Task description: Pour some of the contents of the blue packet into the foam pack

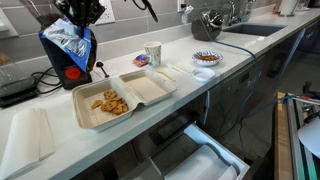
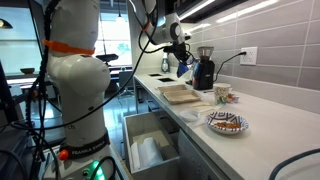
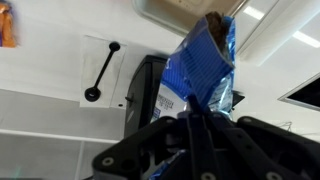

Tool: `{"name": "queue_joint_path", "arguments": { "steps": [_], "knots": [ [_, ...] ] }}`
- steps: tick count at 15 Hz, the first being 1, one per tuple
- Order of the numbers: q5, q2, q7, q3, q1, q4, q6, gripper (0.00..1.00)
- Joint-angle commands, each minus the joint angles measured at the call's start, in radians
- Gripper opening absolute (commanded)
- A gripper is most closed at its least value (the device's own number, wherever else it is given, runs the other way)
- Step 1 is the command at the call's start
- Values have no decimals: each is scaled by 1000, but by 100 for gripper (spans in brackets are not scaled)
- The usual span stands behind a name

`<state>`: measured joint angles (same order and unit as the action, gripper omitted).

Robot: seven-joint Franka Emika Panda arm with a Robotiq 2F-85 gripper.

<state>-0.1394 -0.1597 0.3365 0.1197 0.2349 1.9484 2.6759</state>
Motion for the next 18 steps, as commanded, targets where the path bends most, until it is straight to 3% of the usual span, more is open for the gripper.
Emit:
{"name": "queue_joint_path", "arguments": {
  "steps": [1, 5, 9, 18],
  "knots": [
    [153, 20, -86, 28, -36, 24, -3, 0],
    [278, 19, -146, 37, -56, 14, -42, 0],
    [366, 22, -164, 35, -74, -10, -177, 0],
    [344, 67, -57, 2, -98, -68, -603, 0]
  ]
}}
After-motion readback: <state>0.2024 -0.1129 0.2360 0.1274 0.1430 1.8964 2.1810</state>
